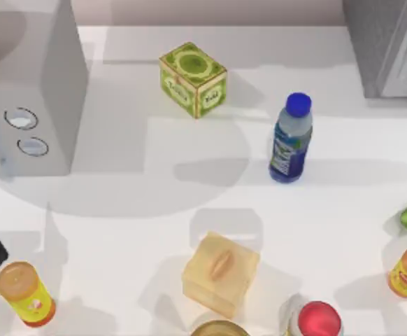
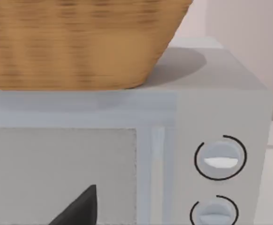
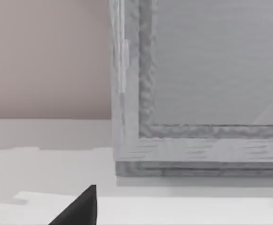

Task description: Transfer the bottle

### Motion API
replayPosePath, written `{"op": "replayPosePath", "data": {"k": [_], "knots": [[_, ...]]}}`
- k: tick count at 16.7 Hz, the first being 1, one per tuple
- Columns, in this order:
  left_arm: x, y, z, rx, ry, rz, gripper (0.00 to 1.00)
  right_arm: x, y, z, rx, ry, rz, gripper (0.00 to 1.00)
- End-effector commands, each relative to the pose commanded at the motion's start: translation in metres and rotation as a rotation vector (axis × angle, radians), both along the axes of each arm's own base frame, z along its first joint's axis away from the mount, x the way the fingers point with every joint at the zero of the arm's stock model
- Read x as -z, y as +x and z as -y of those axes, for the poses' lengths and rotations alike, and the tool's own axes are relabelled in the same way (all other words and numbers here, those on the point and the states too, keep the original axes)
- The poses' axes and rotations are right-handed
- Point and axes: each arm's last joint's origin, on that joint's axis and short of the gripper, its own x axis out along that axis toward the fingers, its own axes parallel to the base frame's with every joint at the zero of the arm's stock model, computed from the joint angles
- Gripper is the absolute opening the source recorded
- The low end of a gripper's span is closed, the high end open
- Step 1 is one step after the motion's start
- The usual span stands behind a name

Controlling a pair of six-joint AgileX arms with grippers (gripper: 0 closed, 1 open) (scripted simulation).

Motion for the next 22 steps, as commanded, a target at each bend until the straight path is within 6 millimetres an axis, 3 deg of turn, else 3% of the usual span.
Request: {"op": "replayPosePath", "data": {"k": [4, 8, 11, 14, 17, 20, 22], "knots": [[0.0, 0.0, 0.0, 0.0, 0.0, 0.0, 1.0, -0.008, 0.001, -0.002, -0.033, -0.006, 0.02, 1.0], [0.0, 0.0, 0.0, 0.0, 0.0, 0.0, 1.0, -0.046, 0.01, -0.008, -0.175, -0.045, 0.123, 1.0], [0.0, 0.0, 0.0, 0.0, 0.0, 0.0, 1.0, -0.076, 0.032, -0.015, -0.297, -0.092, 0.201, 1.0], [0.0, 0.0, 0.0, 0.0, 0.0, 0.0, 1.0, -0.085, 0.071, -0.022, -0.411, -0.136, 0.217, 1.0], [0.0, 0.0, 0.0, 0.0, 0.0, 0.0, 1.0, -0.063, 0.116, -0.03, -0.511, -0.151, 0.15, 1.0], [0.0, 0.0, 0.0, 0.0, 0.0, 0.0, 1.0, -0.018, 0.149, -0.039, -0.597, -0.141, 0.038, 1.0], [0.0, 0.0, 0.0, 0.0, 0.0, 0.0, 1.0, 0.015, 0.16, -0.045, -0.649, -0.127, -0.036, 1.0]]}}
